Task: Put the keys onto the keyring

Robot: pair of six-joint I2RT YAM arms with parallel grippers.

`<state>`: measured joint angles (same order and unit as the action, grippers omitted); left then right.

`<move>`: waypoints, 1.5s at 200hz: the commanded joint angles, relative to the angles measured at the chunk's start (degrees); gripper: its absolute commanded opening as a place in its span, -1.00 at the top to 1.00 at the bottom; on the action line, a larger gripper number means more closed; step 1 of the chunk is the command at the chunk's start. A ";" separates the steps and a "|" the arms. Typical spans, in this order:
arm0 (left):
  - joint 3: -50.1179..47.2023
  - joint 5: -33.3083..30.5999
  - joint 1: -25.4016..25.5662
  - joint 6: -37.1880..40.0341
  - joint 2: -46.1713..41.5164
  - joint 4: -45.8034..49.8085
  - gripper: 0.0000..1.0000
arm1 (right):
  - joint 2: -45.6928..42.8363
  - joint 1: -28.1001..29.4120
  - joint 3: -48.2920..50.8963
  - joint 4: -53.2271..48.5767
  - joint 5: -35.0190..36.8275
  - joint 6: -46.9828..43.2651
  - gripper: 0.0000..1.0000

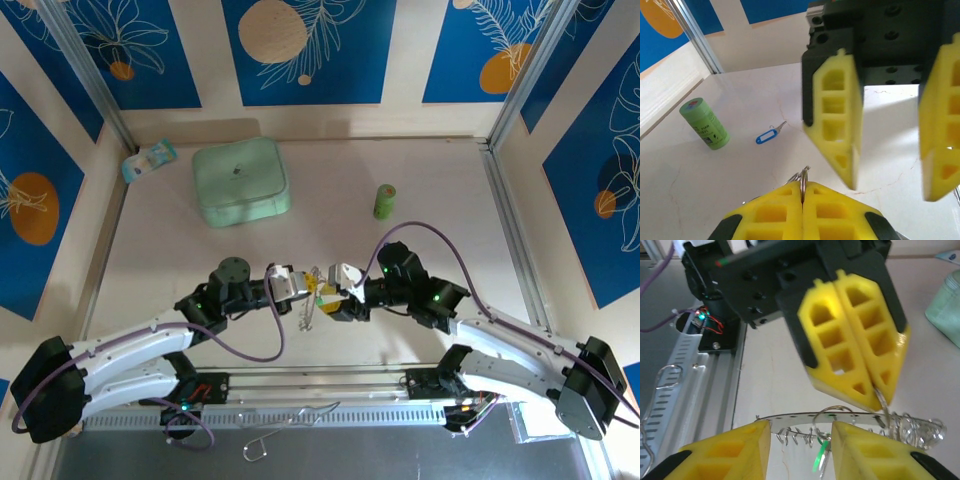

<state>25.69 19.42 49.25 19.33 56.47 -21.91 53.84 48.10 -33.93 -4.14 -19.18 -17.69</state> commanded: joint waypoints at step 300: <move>32.05 -17.82 -0.78 -30.70 15.23 49.31 1.00 | -2.31 2.27 0.40 -0.28 4.52 -1.23 0.44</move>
<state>50.11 8.47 48.86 -2.26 68.25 10.35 50.30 47.79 -34.02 -6.70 -10.04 -19.92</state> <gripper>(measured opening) 0.056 0.283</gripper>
